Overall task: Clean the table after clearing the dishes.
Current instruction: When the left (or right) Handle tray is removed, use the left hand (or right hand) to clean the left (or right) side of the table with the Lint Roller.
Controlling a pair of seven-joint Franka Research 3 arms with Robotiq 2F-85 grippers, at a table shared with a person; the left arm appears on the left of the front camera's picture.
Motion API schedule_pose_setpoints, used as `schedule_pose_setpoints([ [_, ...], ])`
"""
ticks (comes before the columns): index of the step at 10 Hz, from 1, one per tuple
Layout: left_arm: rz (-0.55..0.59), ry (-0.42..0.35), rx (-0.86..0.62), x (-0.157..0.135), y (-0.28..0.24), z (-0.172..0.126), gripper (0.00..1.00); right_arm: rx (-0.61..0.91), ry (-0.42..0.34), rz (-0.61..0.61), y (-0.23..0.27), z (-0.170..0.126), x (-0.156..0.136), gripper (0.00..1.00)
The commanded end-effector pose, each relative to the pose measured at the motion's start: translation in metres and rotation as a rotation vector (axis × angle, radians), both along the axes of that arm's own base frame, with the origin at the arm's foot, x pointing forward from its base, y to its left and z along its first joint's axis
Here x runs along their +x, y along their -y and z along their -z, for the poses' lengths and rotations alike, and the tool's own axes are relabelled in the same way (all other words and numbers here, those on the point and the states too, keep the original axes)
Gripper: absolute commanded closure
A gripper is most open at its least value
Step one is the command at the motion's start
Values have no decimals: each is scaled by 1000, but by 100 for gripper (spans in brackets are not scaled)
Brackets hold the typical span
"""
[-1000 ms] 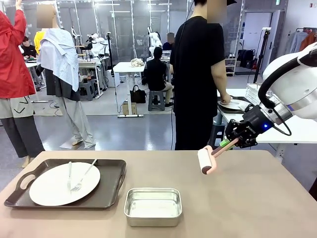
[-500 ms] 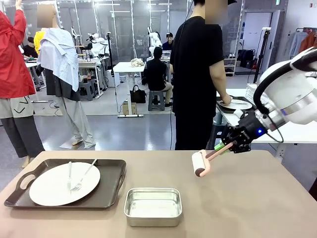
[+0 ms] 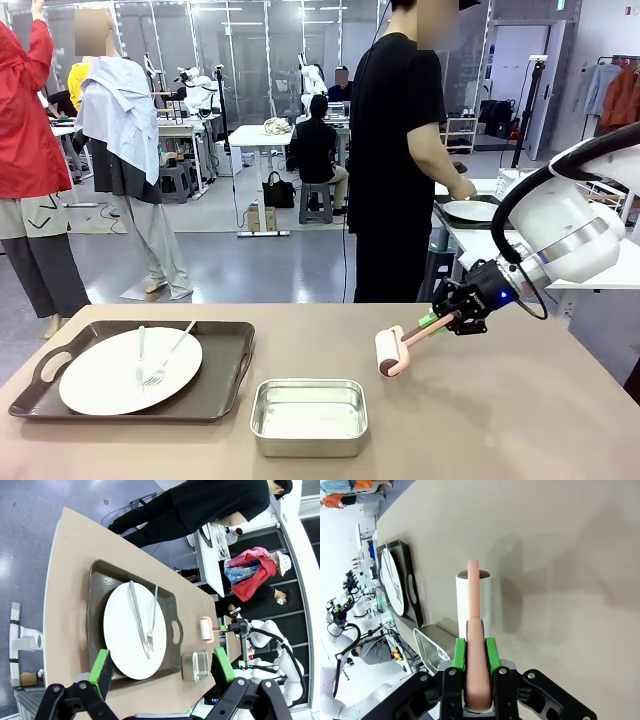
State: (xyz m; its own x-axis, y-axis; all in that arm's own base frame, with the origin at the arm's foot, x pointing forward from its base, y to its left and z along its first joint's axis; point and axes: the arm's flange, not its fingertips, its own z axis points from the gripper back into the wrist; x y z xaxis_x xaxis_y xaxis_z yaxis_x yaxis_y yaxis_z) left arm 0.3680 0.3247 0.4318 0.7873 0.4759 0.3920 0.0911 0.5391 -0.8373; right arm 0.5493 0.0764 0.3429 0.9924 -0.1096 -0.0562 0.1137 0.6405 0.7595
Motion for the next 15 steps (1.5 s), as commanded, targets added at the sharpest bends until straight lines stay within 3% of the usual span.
schedule_pose_setpoints([
  [1,6,5,-8,-2,-3,-2,0,9,59,-4,-13,12,5,80],
  [6,6,5,-8,-2,-3,-2,0,-78,42,2,9,59,-1,80],
  [8,6,5,-8,-2,-3,-2,0,-154,55,37,44,57,-6,80],
  [15,6,5,-8,-2,-3,-2,0,-430,-40,64,146,33,-21,80],
])
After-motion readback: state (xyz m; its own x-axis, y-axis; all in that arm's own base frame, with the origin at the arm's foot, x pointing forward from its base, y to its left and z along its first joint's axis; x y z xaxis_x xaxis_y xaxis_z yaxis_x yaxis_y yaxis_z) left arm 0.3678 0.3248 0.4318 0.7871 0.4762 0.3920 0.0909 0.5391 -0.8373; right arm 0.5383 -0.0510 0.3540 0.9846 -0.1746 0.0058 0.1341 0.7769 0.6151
